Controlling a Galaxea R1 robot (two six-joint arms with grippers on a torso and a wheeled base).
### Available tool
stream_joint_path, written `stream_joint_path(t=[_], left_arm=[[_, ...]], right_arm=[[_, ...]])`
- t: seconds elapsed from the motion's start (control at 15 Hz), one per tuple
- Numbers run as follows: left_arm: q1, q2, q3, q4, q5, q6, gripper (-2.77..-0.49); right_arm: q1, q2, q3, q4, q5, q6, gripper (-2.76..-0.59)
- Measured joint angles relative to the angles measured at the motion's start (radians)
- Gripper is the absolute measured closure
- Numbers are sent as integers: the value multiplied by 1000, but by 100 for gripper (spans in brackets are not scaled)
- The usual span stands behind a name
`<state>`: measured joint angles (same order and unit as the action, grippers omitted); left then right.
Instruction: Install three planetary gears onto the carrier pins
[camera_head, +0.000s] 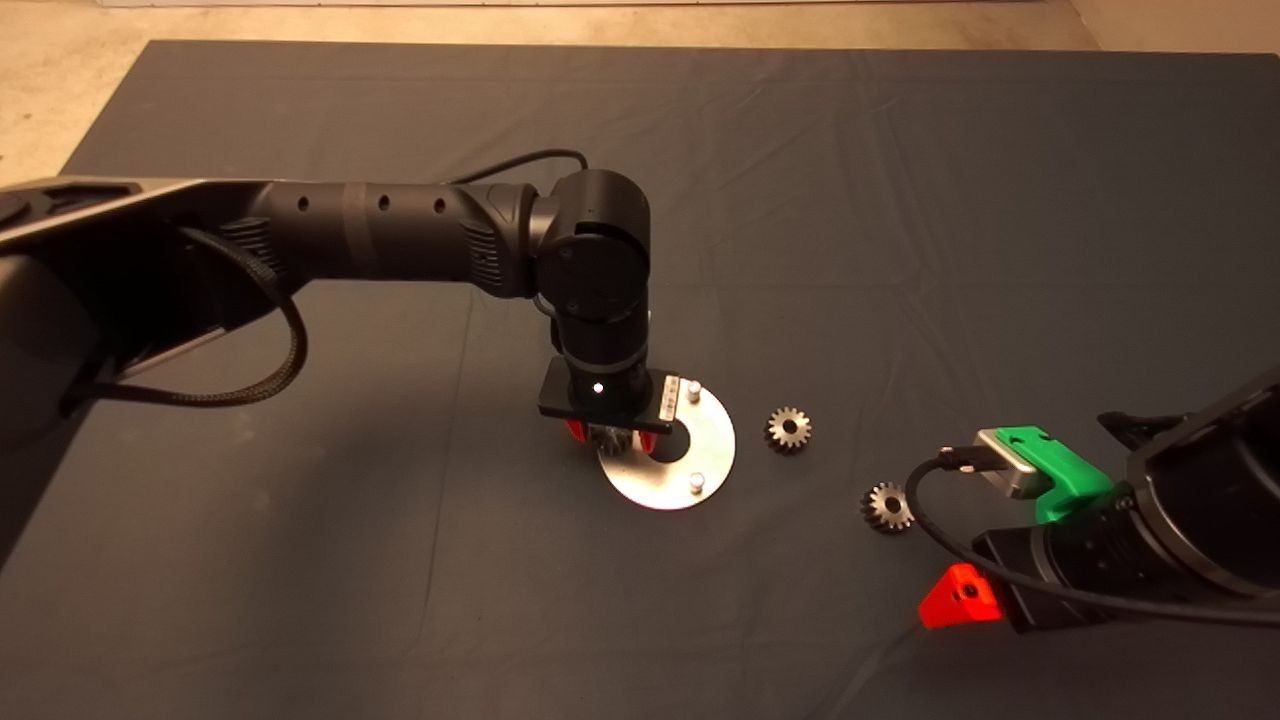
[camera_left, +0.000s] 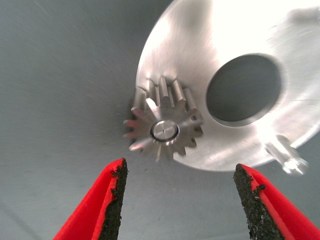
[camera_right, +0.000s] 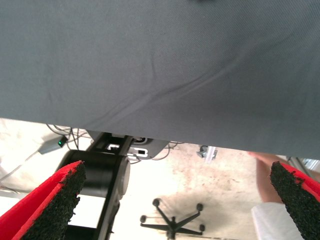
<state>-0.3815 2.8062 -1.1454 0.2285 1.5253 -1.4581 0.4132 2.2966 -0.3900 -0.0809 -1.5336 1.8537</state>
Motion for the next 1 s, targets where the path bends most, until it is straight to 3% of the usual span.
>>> stream_joint_path(t=[0.2, 0.4, 0.53, 0.6, 0.73, 0.8, 1.0], left_arm=[[-80, -41, 89, -5, 0, -8, -161], [-98, -103, 232, -25, 0, -41, -175], [-105, -199, 332, -50, -8, -48, -187], [-110, -276, 383, -57, -8, -50, -188], [-115, -414, 503, -97, 6, -57, -202], [-116, -461, 560, -121, 13, -62, -204], [-116, -510, 661, -157, -6, -64, -204]], right_arm=[[0, -3, -18, 0, 0, -76, -275], [0, -3, -84, 0, 0, -201, -275], [0, -3, -144, 0, 1, -321, -275], [0, -6, -204, 0, 0, -448, -275], [0, -5, -294, 0, 0, -621, -275], [0, 3, -334, -1, 0, -701, -275], [0, 33, -442, -1, 1, -918, -275]])
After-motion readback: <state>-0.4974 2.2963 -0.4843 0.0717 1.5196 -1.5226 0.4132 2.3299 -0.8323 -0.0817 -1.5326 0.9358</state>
